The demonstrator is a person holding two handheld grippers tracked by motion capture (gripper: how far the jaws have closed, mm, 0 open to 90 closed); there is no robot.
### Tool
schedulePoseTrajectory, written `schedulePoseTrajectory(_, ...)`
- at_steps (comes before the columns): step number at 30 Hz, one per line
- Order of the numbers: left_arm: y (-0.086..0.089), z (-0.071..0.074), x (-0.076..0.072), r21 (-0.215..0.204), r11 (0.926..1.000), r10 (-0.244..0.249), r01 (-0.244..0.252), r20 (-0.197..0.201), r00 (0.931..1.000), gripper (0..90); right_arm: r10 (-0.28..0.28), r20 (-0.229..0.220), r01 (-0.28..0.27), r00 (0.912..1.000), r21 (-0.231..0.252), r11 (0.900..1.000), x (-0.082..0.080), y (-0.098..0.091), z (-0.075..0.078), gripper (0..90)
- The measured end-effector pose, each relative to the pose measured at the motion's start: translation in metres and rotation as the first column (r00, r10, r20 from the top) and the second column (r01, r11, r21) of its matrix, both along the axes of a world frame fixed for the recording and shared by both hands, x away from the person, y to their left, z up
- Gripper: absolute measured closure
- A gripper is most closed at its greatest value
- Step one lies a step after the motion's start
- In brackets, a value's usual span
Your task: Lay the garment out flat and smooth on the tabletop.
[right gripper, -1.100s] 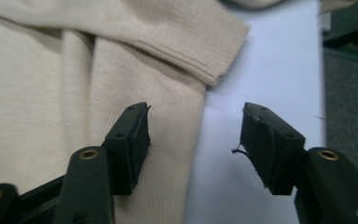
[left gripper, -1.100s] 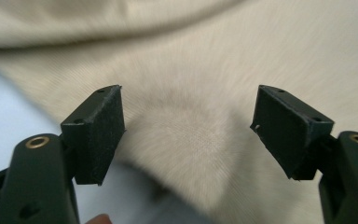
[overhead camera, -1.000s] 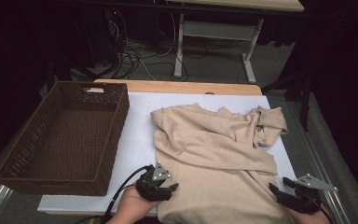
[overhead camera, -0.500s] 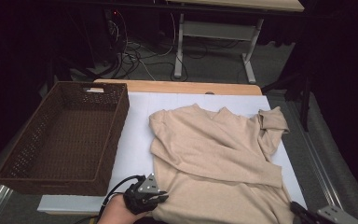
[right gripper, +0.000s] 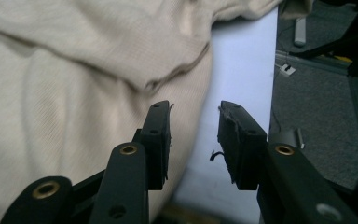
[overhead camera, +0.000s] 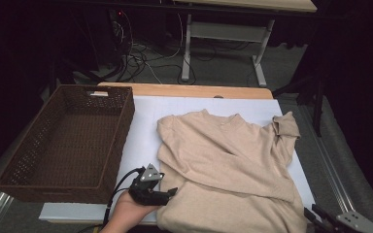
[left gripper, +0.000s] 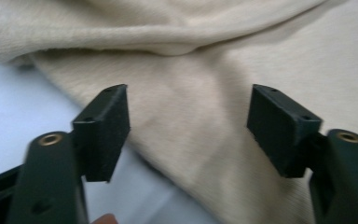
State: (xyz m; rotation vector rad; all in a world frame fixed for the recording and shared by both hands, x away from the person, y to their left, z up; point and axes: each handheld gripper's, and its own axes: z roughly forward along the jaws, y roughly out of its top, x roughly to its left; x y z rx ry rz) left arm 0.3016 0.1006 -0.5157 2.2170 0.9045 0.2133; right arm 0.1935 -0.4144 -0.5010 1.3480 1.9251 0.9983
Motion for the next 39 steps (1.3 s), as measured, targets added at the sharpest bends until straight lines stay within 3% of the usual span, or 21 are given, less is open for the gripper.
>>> schedulePoseTrajectory(1,-0.002,-0.003,0.000,0.008,0.9999,-0.012,0.012,-0.001,0.9999,34.3,-0.005,0.009,0.005,0.9999,0.007,1.0000,0.004,0.001,0.002,64.5)
schedulePoseTrajectory(3,-0.002,-0.005,-0.005,0.022,0.9996,-0.017,0.016,0.047,0.9987,43.9,-0.009,0.025,0.009,0.9997,0.014,0.9999,0.011,0.003,0.004,63.2)
schedulePoseTrajectory(5,-0.001,-0.005,-0.010,0.035,0.9984,-0.047,0.045,0.060,0.9971,77.8,-0.012,0.028,0.012,0.9995,0.006,0.9999,0.018,0.006,0.005,62.3)
schedulePoseTrajectory(6,-0.001,-0.004,-0.012,0.049,0.9973,-0.058,0.055,0.067,0.9960,81.8,-0.012,0.024,0.012,0.9996,0.001,0.9999,0.024,0.007,0.004,62.2)
schedulePoseTrajectory(13,0.025,0.005,-0.029,0.056,0.9966,-0.063,0.061,0.037,0.9973,82.7,-0.034,0.028,0.034,0.9990,0.006,0.9994,0.042,0.006,0.003,63.4)
schedulePoseTrajectory(14,0.024,0.007,-0.030,0.055,0.9966,-0.064,0.061,0.050,0.9967,82.4,-0.037,0.027,0.037,0.9990,0.004,0.9993,0.044,0.006,0.003,63.2)
schedulePoseTrajectory(16,0.017,0.007,-0.030,0.027,0.9978,-0.062,0.060,0.080,0.9948,77.2,-0.040,0.034,0.040,0.9986,-0.003,0.9992,0.050,0.004,0.004,63.2)
schedulePoseTrajectory(17,0.017,0.006,-0.029,-0.022,0.9982,-0.053,0.055,0.082,0.9952,65.9,-0.042,0.036,0.042,0.9984,-0.006,0.9991,0.056,0.003,0.004,63.3)
schedulePoseTrajectory(18,0.017,0.006,-0.029,-0.022,0.9982,-0.053,0.055,0.082,0.9952,56.8,-0.046,0.041,0.047,0.9981,-0.009,0.9989,0.062,0.003,0.005,63.2)
schedulePoseTrajectory(20,0.019,0.004,-0.024,-0.108,0.9935,-0.026,0.035,0.084,0.9961,43.4,-0.055,0.047,0.055,0.9974,-0.010,0.9984,0.076,0.001,0.008,62.9)
schedulePoseTrajectory(23,0.023,0.001,-0.017,-0.161,0.9869,0.028,-0.009,0.114,0.9931,32.0,-0.064,0.053,0.064,0.9966,-0.012,0.9978,0.094,0.001,0.011,60.7)
schedulePoseTrajectory(28,0.026,-0.002,-0.010,-0.175,0.9836,0.059,-0.043,0.089,0.9943,18.1,-0.071,0.018,0.071,0.9973,-0.010,0.9974,0.143,0.009,0.015,57.6)
schedulePoseTrajectory(32,0.021,-0.002,-0.009,-0.139,0.9895,0.048,-0.039,0.060,0.9971,1.7,-0.059,0.018,0.060,0.9981,-0.030,0.9978,0.171,0.020,0.020,52.0)
schedulePoseTrajectory(35,0.021,0.001,-0.010,-0.161,0.9863,0.045,-0.035,0.057,0.9973,0.0,-0.073,0.020,0.074,0.9971,-0.054,0.9958,0.194,0.026,0.024,44.6)
schedulePoseTrajectory(39,0.021,0.002,-0.014,-0.154,0.9878,0.035,-0.022,0.078,0.9964,0.0,-0.099,0.007,0.100,0.9950,-0.064,0.9930,0.220,0.030,0.024,39.1)
